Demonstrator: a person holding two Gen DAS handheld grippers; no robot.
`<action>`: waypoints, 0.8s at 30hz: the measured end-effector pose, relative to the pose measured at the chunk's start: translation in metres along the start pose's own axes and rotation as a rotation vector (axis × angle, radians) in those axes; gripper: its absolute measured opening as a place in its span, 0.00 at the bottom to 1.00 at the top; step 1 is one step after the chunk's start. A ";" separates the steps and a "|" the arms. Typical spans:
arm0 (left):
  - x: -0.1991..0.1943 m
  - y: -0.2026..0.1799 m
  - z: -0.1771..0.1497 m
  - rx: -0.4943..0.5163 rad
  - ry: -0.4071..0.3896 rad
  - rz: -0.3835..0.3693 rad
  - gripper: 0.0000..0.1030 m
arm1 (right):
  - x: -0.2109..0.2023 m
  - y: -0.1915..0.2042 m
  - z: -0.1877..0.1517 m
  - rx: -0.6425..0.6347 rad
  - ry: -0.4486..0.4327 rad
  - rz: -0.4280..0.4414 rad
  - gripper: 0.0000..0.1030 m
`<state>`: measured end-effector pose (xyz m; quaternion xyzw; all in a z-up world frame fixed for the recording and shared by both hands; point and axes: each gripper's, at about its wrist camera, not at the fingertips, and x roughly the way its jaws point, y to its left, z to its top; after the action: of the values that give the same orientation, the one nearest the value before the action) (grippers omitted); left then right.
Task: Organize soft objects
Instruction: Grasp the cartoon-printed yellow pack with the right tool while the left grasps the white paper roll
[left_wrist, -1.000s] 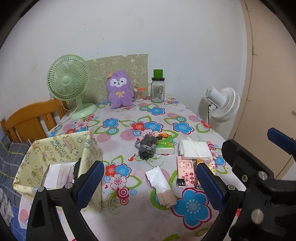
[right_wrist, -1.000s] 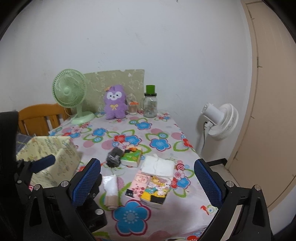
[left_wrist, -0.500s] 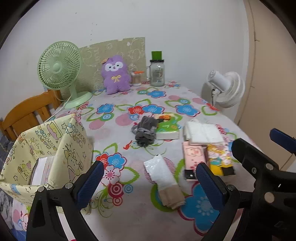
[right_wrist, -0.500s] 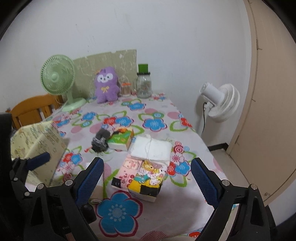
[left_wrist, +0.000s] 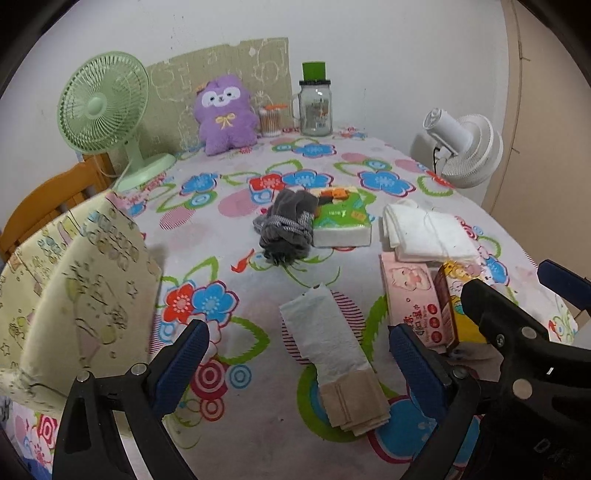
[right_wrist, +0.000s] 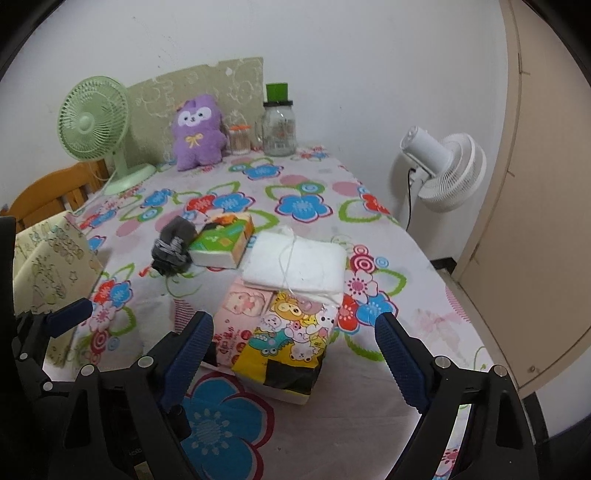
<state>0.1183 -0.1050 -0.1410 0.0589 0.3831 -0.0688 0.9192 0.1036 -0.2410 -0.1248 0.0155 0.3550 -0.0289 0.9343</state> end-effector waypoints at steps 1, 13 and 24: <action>0.002 0.000 0.000 -0.004 0.008 0.000 0.95 | 0.003 -0.001 -0.001 0.004 0.008 -0.001 0.88; 0.020 0.002 -0.005 -0.026 0.062 -0.074 0.52 | 0.034 -0.009 -0.004 0.061 0.091 -0.025 0.79; 0.015 -0.007 -0.006 0.031 0.050 -0.111 0.26 | 0.044 0.001 -0.007 0.106 0.153 -0.020 0.56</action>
<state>0.1235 -0.1126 -0.1560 0.0534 0.4077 -0.1241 0.9031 0.1316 -0.2420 -0.1595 0.0637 0.4236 -0.0556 0.9019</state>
